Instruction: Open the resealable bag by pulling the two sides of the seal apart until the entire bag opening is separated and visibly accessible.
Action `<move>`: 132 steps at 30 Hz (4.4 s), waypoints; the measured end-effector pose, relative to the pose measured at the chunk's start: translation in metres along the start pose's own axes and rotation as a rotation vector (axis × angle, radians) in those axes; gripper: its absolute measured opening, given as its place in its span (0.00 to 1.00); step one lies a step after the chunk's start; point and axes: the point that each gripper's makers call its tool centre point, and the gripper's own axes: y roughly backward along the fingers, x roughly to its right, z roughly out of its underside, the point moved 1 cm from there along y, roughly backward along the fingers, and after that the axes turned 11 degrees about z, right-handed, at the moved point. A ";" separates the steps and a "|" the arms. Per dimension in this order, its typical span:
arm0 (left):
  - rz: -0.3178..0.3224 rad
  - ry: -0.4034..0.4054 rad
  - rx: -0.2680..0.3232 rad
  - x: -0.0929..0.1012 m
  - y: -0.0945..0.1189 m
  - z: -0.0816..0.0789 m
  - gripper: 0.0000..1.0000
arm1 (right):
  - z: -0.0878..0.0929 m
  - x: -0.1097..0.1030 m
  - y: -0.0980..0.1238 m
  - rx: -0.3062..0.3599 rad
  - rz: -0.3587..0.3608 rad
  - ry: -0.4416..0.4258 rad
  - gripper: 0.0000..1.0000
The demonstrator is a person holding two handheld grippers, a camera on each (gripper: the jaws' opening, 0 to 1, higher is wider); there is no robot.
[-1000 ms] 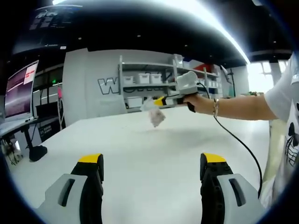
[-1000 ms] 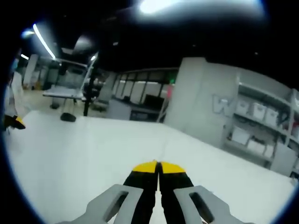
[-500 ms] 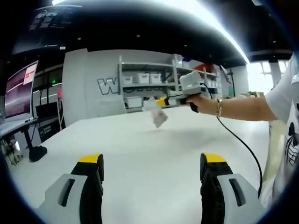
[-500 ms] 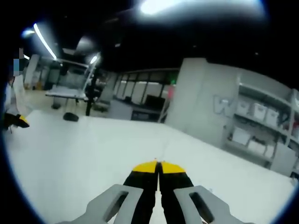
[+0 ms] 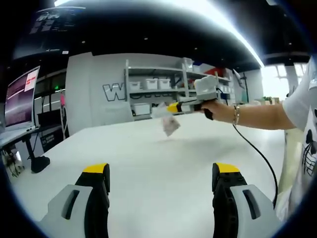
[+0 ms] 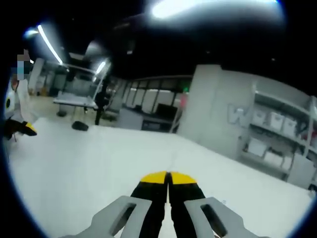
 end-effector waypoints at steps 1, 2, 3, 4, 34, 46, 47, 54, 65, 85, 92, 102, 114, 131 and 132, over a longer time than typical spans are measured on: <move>0.000 0.000 0.000 0.000 0.000 0.000 0.84 | 0.000 0.000 0.001 0.000 -0.001 0.001 0.00; 0.000 0.000 0.001 0.000 0.000 0.000 0.84 | 0.000 -0.001 0.002 0.002 -0.001 0.002 0.00; 0.001 0.000 0.002 0.001 0.000 0.000 0.84 | 0.000 -0.002 0.003 0.002 -0.002 0.003 0.00; 0.001 0.000 0.002 0.001 0.000 -0.001 0.84 | 0.001 -0.002 0.005 0.002 -0.004 0.002 0.00; 0.012 -0.011 -0.005 0.022 -0.011 -0.004 0.84 | 0.003 0.006 0.048 0.040 -0.009 -0.041 0.00; 0.021 -0.014 -0.005 0.026 -0.012 -0.005 0.84 | 0.002 0.000 0.061 0.048 -0.017 -0.046 0.00; 0.022 -0.014 -0.004 0.025 -0.011 -0.006 0.84 | 0.001 0.001 0.062 0.051 -0.017 -0.046 0.00; 0.022 -0.017 -0.001 0.024 -0.010 -0.007 0.84 | -0.004 -0.002 0.069 0.062 -0.022 -0.038 0.00; 0.024 -0.020 -0.002 0.022 -0.008 -0.007 0.84 | -0.007 -0.008 0.077 0.077 -0.033 -0.039 0.00; 0.032 -0.021 -0.006 0.024 -0.010 -0.005 0.84 | -0.001 -0.015 0.099 0.081 -0.042 -0.057 0.00; 0.034 -0.020 -0.008 0.026 -0.011 -0.006 0.84 | -0.004 -0.016 0.105 0.090 -0.048 -0.060 0.00; 0.036 -0.024 -0.008 0.029 -0.012 -0.008 0.84 | -0.004 -0.020 0.117 0.097 -0.056 -0.064 0.00; 0.041 -0.023 -0.010 0.030 -0.015 -0.007 0.84 | -0.003 -0.028 0.133 0.108 -0.069 -0.082 0.00; 0.049 -0.028 -0.009 0.034 -0.016 -0.008 0.84 | -0.006 -0.038 0.154 0.130 -0.084 -0.109 0.00; 0.050 -0.028 -0.009 0.035 -0.016 -0.008 0.84 | -0.006 -0.039 0.156 0.130 -0.085 -0.110 0.00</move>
